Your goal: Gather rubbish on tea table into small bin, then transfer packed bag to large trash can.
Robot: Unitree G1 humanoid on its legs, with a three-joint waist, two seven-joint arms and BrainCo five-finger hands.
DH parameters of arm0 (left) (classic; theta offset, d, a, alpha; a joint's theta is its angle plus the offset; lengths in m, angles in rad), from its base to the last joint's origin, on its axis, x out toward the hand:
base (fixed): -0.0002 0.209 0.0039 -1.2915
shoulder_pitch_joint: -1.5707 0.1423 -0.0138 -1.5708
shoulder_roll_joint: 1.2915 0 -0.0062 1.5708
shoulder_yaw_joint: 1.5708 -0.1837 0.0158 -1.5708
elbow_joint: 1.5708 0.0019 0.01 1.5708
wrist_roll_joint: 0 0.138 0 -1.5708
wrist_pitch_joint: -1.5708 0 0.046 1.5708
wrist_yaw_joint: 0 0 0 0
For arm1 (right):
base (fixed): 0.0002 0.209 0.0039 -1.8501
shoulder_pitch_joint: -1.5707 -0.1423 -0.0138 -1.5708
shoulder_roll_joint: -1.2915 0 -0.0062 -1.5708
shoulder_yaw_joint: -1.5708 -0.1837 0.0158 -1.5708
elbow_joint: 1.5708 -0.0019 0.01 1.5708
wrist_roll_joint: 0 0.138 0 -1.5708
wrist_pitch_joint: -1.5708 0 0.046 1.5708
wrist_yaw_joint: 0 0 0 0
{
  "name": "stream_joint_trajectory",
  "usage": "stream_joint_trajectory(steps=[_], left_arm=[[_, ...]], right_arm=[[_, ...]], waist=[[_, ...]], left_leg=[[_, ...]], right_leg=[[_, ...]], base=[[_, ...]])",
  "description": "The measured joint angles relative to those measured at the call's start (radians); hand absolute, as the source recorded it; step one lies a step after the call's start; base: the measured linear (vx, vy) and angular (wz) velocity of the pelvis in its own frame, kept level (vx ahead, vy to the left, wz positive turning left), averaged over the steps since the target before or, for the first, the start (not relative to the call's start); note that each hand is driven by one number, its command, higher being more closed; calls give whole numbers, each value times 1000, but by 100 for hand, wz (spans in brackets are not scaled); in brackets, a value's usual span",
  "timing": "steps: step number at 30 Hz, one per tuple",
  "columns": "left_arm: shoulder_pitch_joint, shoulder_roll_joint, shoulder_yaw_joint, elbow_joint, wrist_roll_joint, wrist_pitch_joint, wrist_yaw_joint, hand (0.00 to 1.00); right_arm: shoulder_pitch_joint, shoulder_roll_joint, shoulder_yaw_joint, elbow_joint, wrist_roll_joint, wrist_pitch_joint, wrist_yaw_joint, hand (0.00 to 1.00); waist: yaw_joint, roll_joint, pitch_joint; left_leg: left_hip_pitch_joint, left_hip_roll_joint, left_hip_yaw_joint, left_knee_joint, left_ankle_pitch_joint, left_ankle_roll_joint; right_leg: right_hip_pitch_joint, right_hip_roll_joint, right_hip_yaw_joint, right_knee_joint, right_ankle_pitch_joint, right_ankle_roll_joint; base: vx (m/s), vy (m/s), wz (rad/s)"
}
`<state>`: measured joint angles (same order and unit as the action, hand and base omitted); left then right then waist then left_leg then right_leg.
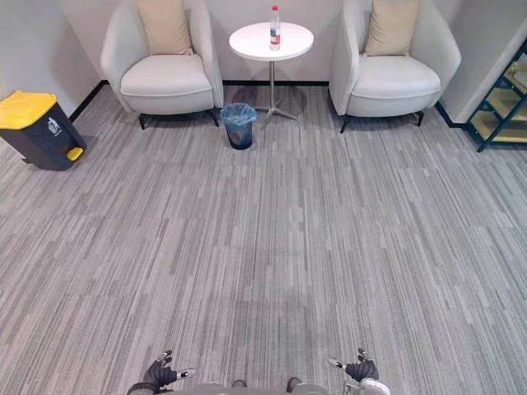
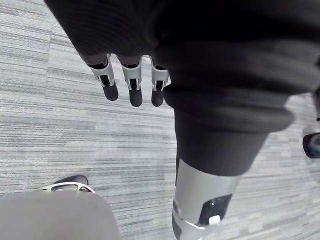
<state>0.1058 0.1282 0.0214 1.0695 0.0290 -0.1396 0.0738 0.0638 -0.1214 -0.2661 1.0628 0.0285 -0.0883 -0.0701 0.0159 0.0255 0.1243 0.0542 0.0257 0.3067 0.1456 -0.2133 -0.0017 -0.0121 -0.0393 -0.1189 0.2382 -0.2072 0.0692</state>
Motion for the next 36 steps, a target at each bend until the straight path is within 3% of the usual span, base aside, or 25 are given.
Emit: stream_joint_trajectory(steps=[3, 5, 6, 7, 9, 11, 13, 14, 15, 17, 18, 19, 21, 22, 24, 26, 29, 31, 32, 33, 34, 36], left_arm=[[-4, 13, -35, 0, -1, 0, 8, 0], [-15, 25, -53, 0, -13, 0, 15, 0], [-29, 30, -61, 0, -19, 1, 15, 0], [-34, 30, -61, 0, -19, 1, 15, 0], [-46, 28, -60, 0, -19, 1, 15, 0], [-58, 19, -60, 0, -19, 1, 15, 0], [-63, 16, -60, 0, -18, 1, 13, 0], [-61, 16, -60, 2, -17, 0, 13, 0], [-65, -3, -58, 9, -17, -1, 11, 0], [-70, -7, -58, 9, -17, -1, 12, 0], [-82, -13, -57, 10, -17, -1, 12, 0], [-87, -22, -53, 9, -17, -1, 12, 0], [-81, -29, -45, 6, -21, -1, 10, 0], [-86, -33, -33, -1, -20, -2, 10, 0], [-89, -46, -25, -10, -20, -5, 10, 0], [-90, -52, -9, -23, -23, -12, 11, 0], [-109, -55, -9, -26, -25, -23, 14, 0], [-110, -59, -10, -26, -27, -24, 15, 0], [-102, -63, -10, -24, -29, -24, 16, 0], [-101, -63, -6, -21, -38, -24, 16, 0], [-102, -57, -4, -21, -39, -24, 16, 0], [-107, -32, 2, -21, -39, -25, 15, 0]], right_arm=[[-13, 4, 4, -10, -1, 0, -2, 0], [-18, 15, 10, -10, -1, 0, -1, 0], [-15, 21, 10, -8, -1, 1, 2, 0], [-16, 19, 11, -8, -2, 4, 3, 0], [-30, 3, 36, -9, -3, 4, 4, 0], [-39, -11, 49, -14, -2, 2, 6, 0], [-37, -14, 58, -30, -3, -1, 6, 0], [-24, -14, 67, -27, -2, -1, 5, 0], [-30, -26, 65, -27, -3, 0, 3, 0], [-39, -27, 66, -28, -2, -2, 4, 0], [-36, -29, 66, -23, -1, -1, 5, 0], [-32, -38, 72, -9, -1, 1, 4, 0], [-23, -40, 80, -5, 3, 4, 2, 0], [-25, -40, 78, -7, 6, 1, -1, 0], [-43, -44, 77, -9, 11, -2, -7, 0], [-57, -42, 73, -6, 15, -1, -15, 0], [-58, -26, 43, -7, 20, -2, -18, 0], [-55, -26, 37, -7, 19, -2, -21, 0], [-47, -27, 41, -7, 19, -2, -22, 0], [-40, -17, 46, -4, 19, 1, -22, 0], [-36, -9, 55, -3, 18, 1, -22, 0], [-33, 9, 82, 10, 17, 1, -21, 0]], waist=[[-1, 2, 18], [-4, -13, 35], [-11, -4, 53], [-13, -7, 53], [-34, 8, 67], [-50, 25, 81], [-56, 25, 83], [-55, 7, 82], [-52, 32, 82], [-57, 43, 79], [-59, 58, 87], [-57, 67, 92], [-53, 62, 102], [-49, 48, 110], [-41, 50, 109], [-24, 53, 109], [-2, 38, 119], [-2, 36, 119], [0, 52, 111], [3, 49, 109], [4, 44, 102], [11, -31, 82]], left_leg=[[3, -5, 19, 53, -52, 4], [52, -24, 22, 42, -60, 12], [82, -30, 10, 33, -69, 26], [93, -27, 5, 31, -73, 26], [133, 5, -20, 5, -76, 19], [157, 43, -27, -4, -77, 5], [179, 62, -31, -10, -78, -37], [202, 61, -35, -11, -93, -70], [220, 100, -34, -1, -99, -98], [181, 120, -46, 88, -67, -152], [107, 160, -68, 260, -36, -194], [39, 194, -92, 427, 27, -194], [-63, 276, -91, 754, 38, -180], [-108, 309, -42, 839, 19, -148], [-182, 318, 18, 837, 0, -130], [-252, 307, 52, 735, -8, -118], [-287, 201, 44, 392, 0, -113], [-282, 130, 4, 160, 63, -114], [-282, 118, -19, 54, 108, -111], [-285, 108, -58, 69, 180, -38], [-284, 97, -62, 90, 190, -22], [-289, 52, -38, 184, 116, 16]], right_leg=[[-120, -55, -52, 290, -50, 51], [-176, -106, -84, 471, -44, 56], [-220, -136, -122, 575, -63, 54], [-233, -141, -131, 586, -88, 47], [-281, -132, -189, 540, -127, 13], [-325, -118, -227, 435, -109, -7], [-341, -100, -236, 241, 5, -17], [-329, -105, -231, 160, 188, -78], [-325, -82, -242, 199, 150, -118], [-316, -74, -256, 202, 108, -132], [-269, -54, -271, 159, 98, -146], [-210, -33, -279, 110, 95, -149], [-56, 0, -288, 11, 86, -161], [12, 10, -282, -36, 85, -163], [66, 14, -257, -90, 86, -162], [94, 18, -228, -120, 88, -159], [153, -9, -195, -168, 82, -141], [184, -21, -184, -190, 66, -107], [194, -8, -172, -193, 42, -74], [214, -7, -155, -185, 11, -51], [226, -18, -150, -183, -1, -34], [219, -93, -124, -82, -79, -4]], base=[[106, 68, -20], [193, 75, 2], [258, 24, 16], [261, 7, 24], [292, -57, 29], [322, -122, 21], [360, -165, 22], [438, -214, 10], [436, -233, 8], [418, -288, 11], [425, -320, 21], [414, -282, 20], [427, -242, 5], [349, -202, -13], [296, -129, -34], [282, -28, -46], [306, 93, -37], [263, 152, -17], [340, 272, -26], [426, 316, -25], [486, 287, -19], [429, 154, -21]])
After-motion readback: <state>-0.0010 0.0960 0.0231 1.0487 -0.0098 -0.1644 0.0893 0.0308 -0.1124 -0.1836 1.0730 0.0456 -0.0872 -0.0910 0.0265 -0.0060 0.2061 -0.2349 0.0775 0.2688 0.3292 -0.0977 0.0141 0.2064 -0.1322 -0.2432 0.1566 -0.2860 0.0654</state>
